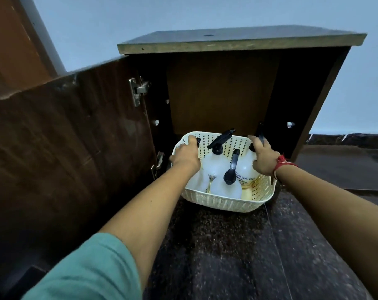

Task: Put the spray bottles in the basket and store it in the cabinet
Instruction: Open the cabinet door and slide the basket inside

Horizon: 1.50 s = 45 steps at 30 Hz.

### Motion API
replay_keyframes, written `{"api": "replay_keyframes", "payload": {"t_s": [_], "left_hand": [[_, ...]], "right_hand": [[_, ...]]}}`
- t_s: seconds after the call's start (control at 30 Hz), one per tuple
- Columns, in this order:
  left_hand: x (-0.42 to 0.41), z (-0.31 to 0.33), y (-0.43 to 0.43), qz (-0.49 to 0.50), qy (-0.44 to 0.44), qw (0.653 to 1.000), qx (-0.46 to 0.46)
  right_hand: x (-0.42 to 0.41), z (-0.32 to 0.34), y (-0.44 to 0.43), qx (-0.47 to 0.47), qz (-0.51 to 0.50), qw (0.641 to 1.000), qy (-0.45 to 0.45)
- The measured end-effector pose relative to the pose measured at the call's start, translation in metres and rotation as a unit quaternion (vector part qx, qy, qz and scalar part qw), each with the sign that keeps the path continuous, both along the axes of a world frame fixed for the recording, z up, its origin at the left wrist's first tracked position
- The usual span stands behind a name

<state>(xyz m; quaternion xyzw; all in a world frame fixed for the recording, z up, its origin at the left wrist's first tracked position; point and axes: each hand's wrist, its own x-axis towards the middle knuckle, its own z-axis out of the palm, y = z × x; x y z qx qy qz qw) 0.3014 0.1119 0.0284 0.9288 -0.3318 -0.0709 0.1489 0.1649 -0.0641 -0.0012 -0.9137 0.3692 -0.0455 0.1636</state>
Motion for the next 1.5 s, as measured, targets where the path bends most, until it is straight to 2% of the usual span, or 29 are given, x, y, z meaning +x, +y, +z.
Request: {"api": "replay_keyframes", "payload": {"t_s": [0.1, 0.23, 0.43, 0.57, 0.73, 0.97, 1.13, 1.5], "left_hand": [[0.004, 0.010, 0.000, 0.004, 0.041, 0.999, 0.028], [0.008, 0.021, 0.001, -0.011, 0.063, 0.997, 0.050], [0.020, 0.019, -0.002, -0.018, 0.084, 0.995, 0.060], [0.026, 0.014, -0.011, -0.017, 0.073, 0.996, 0.039], [0.023, 0.006, -0.020, -0.029, 0.056, 0.998, 0.019], [0.025, -0.003, -0.022, -0.027, 0.013, 0.998, -0.061], [0.032, -0.005, -0.016, -0.032, 0.000, 0.993, -0.111], [0.059, -0.004, -0.049, -0.036, -0.032, 0.992, -0.113]], "right_hand": [[0.006, 0.014, 0.008, 0.024, -0.030, 0.998, 0.049], [0.005, 0.022, 0.010, 0.042, -0.031, 0.996, 0.068], [-0.004, 0.016, 0.007, -0.009, 0.024, 0.998, 0.059], [-0.004, 0.010, 0.000, -0.044, 0.025, 0.998, 0.048], [0.002, -0.003, -0.003, -0.117, 0.000, 0.993, -0.015], [0.011, -0.008, -0.015, -0.170, -0.016, 0.985, -0.015], [0.019, -0.008, -0.025, -0.170, -0.022, 0.985, -0.014], [0.049, -0.006, -0.055, -0.152, -0.023, 0.987, -0.035]]}}
